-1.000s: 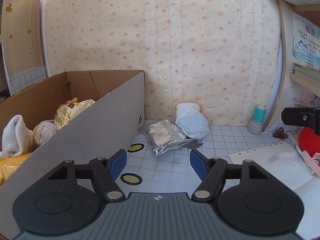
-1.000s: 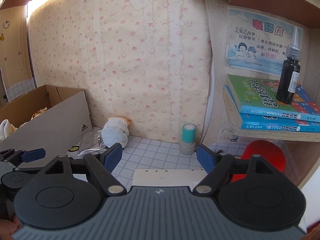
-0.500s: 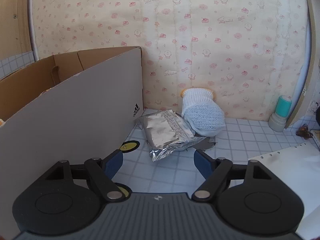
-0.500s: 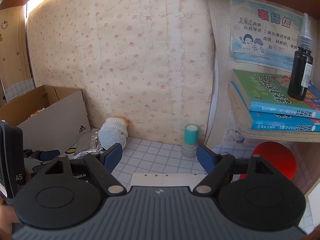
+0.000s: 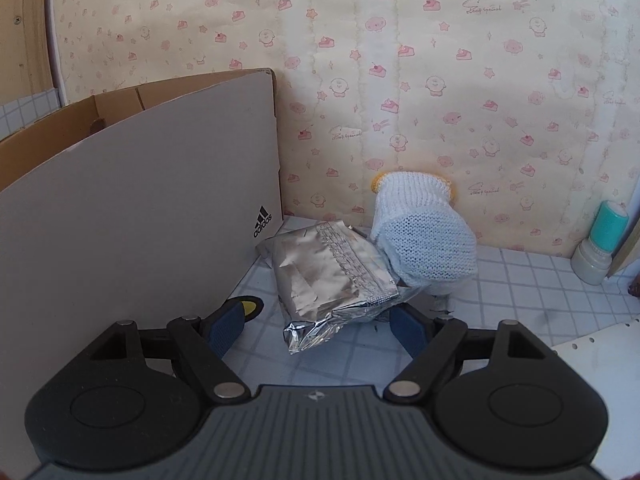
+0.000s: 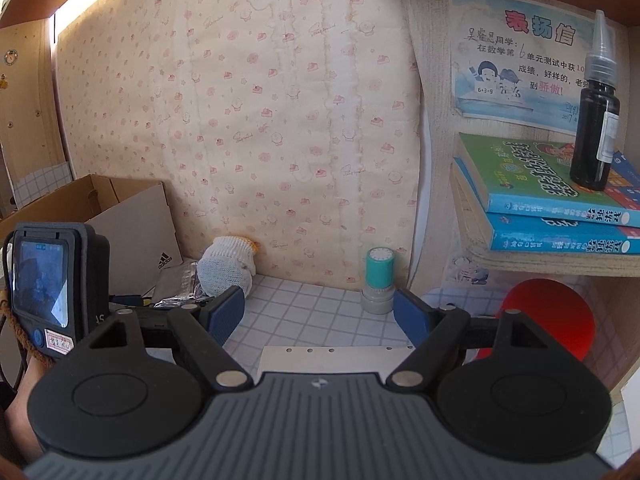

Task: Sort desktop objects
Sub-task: 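Grasp the silver foil packet with the left tool while the right tool grasps a white glove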

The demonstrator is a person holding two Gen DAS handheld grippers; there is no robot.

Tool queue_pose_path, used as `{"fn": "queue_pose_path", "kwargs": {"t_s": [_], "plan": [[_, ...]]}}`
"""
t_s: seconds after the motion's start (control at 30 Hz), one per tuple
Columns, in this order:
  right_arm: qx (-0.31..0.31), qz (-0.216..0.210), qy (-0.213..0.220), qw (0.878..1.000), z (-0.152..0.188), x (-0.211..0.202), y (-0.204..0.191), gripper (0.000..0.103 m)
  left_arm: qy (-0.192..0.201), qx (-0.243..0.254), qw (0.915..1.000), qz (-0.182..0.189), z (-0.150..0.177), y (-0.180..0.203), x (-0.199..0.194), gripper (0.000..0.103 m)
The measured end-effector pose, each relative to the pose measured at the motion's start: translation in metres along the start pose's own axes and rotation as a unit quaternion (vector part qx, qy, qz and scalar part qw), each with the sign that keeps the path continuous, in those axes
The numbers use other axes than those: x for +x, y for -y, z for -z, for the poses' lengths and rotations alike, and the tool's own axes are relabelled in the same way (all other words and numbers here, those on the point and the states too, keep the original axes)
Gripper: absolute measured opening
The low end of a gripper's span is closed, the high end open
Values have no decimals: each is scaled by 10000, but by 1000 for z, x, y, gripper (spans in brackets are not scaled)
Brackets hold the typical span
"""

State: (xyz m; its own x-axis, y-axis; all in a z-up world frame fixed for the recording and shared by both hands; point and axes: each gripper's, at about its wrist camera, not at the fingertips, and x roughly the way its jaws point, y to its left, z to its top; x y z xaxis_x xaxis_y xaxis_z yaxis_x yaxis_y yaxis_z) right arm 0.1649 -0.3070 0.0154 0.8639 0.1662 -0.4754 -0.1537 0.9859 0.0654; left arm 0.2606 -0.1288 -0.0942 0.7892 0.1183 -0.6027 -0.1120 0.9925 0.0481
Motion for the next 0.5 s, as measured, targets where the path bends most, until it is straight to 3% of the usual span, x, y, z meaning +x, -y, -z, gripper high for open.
{"fn": "queue_pose_path", "kwargs": {"t_s": [0.07,0.2,0.5], "plan": [[5,-20,0,10000,2,0,1,80,15,16,10000,23,0,0,3,83],[13,-41,-34,10000,4,2,3,80,103,62,9999,92,0,-1,-3,56],[20,-270,-237,9994,11,25,-11,80,230,267,9988,336,18,-16,-35,52]]}}
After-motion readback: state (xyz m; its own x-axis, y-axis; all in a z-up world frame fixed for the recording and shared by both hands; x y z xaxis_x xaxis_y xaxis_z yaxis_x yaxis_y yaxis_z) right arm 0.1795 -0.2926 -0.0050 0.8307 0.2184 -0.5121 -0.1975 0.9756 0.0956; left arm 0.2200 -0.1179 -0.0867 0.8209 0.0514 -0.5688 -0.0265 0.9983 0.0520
